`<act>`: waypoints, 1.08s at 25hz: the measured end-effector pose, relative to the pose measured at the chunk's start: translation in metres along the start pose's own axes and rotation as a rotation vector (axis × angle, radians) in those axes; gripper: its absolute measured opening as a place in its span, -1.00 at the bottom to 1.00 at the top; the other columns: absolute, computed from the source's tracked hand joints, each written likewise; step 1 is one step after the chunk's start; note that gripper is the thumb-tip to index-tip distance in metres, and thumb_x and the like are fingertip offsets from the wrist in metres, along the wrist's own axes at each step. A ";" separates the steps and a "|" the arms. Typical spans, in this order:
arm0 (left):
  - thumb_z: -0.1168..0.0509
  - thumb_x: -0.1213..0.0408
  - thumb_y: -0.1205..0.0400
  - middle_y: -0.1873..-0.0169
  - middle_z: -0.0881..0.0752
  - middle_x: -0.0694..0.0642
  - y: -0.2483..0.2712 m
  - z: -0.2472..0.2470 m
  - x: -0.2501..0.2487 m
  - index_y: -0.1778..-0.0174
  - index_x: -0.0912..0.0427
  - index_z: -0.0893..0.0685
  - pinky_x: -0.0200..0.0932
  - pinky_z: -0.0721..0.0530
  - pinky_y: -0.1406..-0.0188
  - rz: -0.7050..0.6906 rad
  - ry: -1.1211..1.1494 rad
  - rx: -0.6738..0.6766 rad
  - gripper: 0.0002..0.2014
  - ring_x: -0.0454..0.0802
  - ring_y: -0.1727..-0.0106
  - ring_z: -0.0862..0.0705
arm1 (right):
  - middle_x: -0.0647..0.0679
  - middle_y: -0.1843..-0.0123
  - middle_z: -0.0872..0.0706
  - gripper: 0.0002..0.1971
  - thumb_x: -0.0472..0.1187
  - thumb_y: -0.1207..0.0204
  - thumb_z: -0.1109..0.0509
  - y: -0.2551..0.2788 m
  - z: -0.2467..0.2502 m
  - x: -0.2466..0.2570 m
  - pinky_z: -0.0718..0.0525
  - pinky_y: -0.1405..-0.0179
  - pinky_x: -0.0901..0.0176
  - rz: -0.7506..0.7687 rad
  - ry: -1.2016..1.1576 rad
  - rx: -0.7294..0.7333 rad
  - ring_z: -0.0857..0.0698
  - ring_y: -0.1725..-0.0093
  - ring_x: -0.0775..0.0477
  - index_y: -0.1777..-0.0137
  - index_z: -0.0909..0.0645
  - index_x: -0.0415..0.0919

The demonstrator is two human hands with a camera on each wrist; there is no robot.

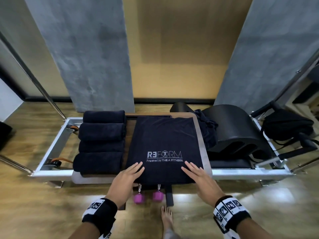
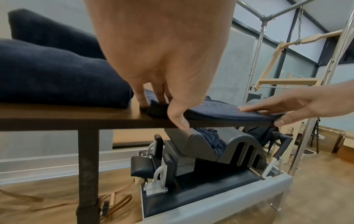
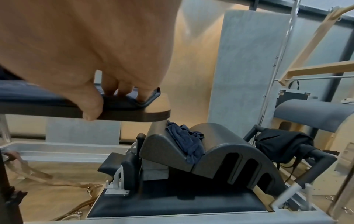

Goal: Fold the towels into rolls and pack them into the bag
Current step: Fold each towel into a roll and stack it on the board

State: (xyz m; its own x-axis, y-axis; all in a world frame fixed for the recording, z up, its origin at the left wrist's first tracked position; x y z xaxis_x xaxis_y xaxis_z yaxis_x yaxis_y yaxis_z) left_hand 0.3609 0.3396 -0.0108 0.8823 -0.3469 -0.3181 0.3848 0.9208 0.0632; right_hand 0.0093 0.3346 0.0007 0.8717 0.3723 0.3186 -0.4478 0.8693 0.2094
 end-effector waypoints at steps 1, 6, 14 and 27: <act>-0.28 0.56 -0.72 -0.81 -0.25 -0.20 0.002 0.005 -0.001 -0.78 -0.01 -0.43 -0.28 -0.27 -0.76 0.013 0.047 -0.020 -0.31 -0.25 -0.83 -0.14 | 0.26 -0.85 0.06 -0.04 -0.68 -0.53 -0.18 0.003 0.002 0.001 0.02 -0.83 0.21 -0.006 -0.073 -0.024 0.08 -0.84 0.22 -0.84 -0.18 0.10; -0.32 0.29 -0.82 -0.13 -0.88 -0.09 0.005 0.039 -0.004 -0.29 0.00 -0.80 -0.08 -0.75 -0.18 0.171 0.251 -0.154 -0.79 -0.08 -0.22 -0.83 | 0.06 -0.15 -0.86 -0.73 -0.37 -0.72 -0.40 0.008 0.036 -0.006 -0.70 -0.32 0.12 -0.177 -0.467 -0.217 -0.79 -0.22 0.02 -0.17 -0.75 0.05; -0.55 0.19 -0.68 0.12 -0.85 -0.28 -0.067 0.101 0.000 0.04 -0.06 -0.86 -0.46 -0.63 -0.01 0.262 0.638 -0.518 -0.97 -0.33 -0.02 -0.79 | -0.07 0.00 -0.89 -0.88 -0.39 -0.58 -0.59 -0.054 0.110 -0.045 -0.77 -0.23 -0.07 -0.250 -0.834 -0.404 -0.83 -0.13 -0.10 -0.03 -0.85 -0.18; -0.43 0.21 -0.76 -0.32 -0.63 0.02 -0.225 0.081 0.018 -0.39 0.13 -0.70 0.06 -0.53 -0.54 0.434 0.434 -0.417 -0.71 0.01 -0.43 -0.56 | 0.09 0.01 -0.83 -0.81 -0.37 -0.58 -0.56 -0.196 0.128 -0.112 -0.72 -0.12 0.13 -0.359 -0.582 -0.496 -0.77 -0.01 0.09 0.00 -0.83 -0.03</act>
State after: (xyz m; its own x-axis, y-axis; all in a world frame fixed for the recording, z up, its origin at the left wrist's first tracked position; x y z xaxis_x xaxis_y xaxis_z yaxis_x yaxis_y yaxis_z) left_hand 0.3119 0.1121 0.0462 0.7118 0.0853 -0.6972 -0.1850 0.9803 -0.0689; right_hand -0.0259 0.0812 0.0422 0.6423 -0.0624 0.7639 0.0944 0.9955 0.0020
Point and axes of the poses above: each hand's wrist, its own y-axis away from the middle knuckle, its own z-axis out of the back of the hand, x = y × z, the point moved 2 cm from there along -y, towards the middle knuckle
